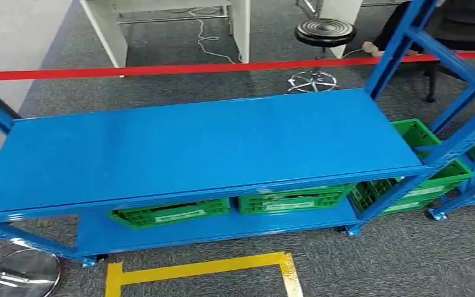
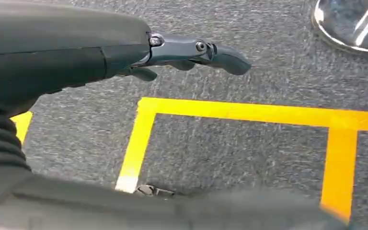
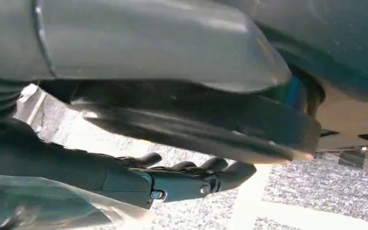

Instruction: Take the parts from the cabinet and place them on the table.

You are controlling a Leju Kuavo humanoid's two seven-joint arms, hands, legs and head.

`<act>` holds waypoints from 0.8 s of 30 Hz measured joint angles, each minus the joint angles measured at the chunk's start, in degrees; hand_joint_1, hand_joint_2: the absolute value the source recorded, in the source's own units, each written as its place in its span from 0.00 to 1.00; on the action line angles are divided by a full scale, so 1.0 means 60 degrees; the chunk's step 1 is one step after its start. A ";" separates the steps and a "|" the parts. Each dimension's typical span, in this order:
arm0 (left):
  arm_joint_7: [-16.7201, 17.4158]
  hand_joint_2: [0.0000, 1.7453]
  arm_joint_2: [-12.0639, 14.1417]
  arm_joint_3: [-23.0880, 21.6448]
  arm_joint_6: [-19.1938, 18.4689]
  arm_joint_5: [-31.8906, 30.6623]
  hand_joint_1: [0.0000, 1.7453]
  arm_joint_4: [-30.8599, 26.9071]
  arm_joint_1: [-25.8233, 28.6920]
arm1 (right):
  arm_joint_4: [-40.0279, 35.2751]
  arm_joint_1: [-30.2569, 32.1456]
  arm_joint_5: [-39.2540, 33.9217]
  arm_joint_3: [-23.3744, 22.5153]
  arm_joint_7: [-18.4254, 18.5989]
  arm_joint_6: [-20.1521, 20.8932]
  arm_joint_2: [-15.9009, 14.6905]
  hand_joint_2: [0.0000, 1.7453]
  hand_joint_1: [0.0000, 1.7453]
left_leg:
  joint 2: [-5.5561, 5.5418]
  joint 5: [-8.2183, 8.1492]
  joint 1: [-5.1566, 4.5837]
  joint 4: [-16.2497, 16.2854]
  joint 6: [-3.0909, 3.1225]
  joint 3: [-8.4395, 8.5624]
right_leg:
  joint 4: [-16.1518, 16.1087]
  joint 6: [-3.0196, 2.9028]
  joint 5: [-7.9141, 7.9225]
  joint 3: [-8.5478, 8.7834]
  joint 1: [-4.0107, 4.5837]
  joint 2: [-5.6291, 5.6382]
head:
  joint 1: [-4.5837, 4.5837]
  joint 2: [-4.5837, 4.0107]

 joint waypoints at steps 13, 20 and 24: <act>0.0622 0.00 0.0382 -0.2220 -0.0946 0.2304 0.00 0.0026 0.1098 | -0.1114 0.0141 -0.2694 0.1343 -0.0270 -0.0160 -0.0382 1.00 0.00 | 0.0048 0.0747 0.0071 -0.1020 0.0296 0.0295 | 0.0027 0.0393 -0.0374 0.0178 0.0008 -0.0081 | 0.0044 0.0000; 0.0921 0.00 0.0630 -0.3446 -0.1443 0.3490 0.00 -0.0573 0.0888 | -0.1020 0.0951 -0.4084 0.2080 -0.0415 -0.0226 -0.0645 1.00 0.00 | 0.0033 0.0678 -0.0011 -0.1013 0.0495 0.0334 | 0.2601 0.0387 -0.1166 -0.1335 0.0027 0.0062 | 0.0102 0.0000; 0.1078 0.00 0.0750 -0.4104 -0.1686 0.4104 0.00 -0.1132 0.0638 | -0.0805 0.1429 -0.4792 0.2494 -0.0506 -0.0266 -0.0783 1.00 0.00 | 0.0006 0.0573 -0.0096 -0.0952 0.0355 0.0409 | 0.0206 0.0246 -0.0006 -0.0295 0.0063 0.0070 | 0.0091 0.0000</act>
